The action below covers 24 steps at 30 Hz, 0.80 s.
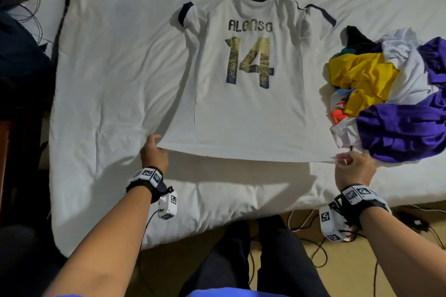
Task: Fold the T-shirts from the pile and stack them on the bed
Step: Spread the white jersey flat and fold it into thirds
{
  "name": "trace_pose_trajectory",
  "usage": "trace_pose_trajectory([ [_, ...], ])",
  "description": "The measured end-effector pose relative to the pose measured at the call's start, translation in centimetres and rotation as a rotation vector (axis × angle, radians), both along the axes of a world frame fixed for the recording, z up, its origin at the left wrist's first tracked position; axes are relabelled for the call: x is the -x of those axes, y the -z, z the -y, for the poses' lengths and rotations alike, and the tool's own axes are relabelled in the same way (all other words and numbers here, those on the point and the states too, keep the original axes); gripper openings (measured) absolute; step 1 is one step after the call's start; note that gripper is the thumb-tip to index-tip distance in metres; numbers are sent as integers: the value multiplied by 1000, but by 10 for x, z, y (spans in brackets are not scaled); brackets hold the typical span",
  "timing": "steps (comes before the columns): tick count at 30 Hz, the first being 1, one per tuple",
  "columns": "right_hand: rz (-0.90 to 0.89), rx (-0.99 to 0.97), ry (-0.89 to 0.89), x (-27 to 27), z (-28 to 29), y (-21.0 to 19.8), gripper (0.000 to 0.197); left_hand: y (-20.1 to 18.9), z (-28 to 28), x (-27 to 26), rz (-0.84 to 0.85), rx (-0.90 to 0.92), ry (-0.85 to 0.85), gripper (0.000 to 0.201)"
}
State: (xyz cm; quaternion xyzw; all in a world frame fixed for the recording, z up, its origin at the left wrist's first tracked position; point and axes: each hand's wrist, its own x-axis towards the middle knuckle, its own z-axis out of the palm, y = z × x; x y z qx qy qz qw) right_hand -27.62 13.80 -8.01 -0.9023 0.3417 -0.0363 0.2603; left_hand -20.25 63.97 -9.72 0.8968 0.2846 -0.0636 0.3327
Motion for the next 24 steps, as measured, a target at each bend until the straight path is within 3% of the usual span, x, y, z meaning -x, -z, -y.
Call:
trace_pose_trajectory([
  [6, -144, -109, 60, 5, 0, 46, 19, 53, 0, 11, -65, -4, 17, 48],
  [10, -231, -153, 102, 2, -4, 55, 21, 63, 2, 13, -155, -43, 59, 42],
  [15, -321, -251, 128, -26, -15, 44, 54, 56, 9, -11, -311, -77, 16, 30],
  [19, -311, -266, 182, -59, -23, 52, 87, 59, 27, -46, -307, -101, 7, 46],
  [21, -373, -227, 211, -76, -29, 63, 85, 67, 37, -61, -305, -89, -20, 55],
  [24, -443, -197, 323, -97, -40, 77, 67, 78, 48, -75, -289, -69, -68, 51],
])
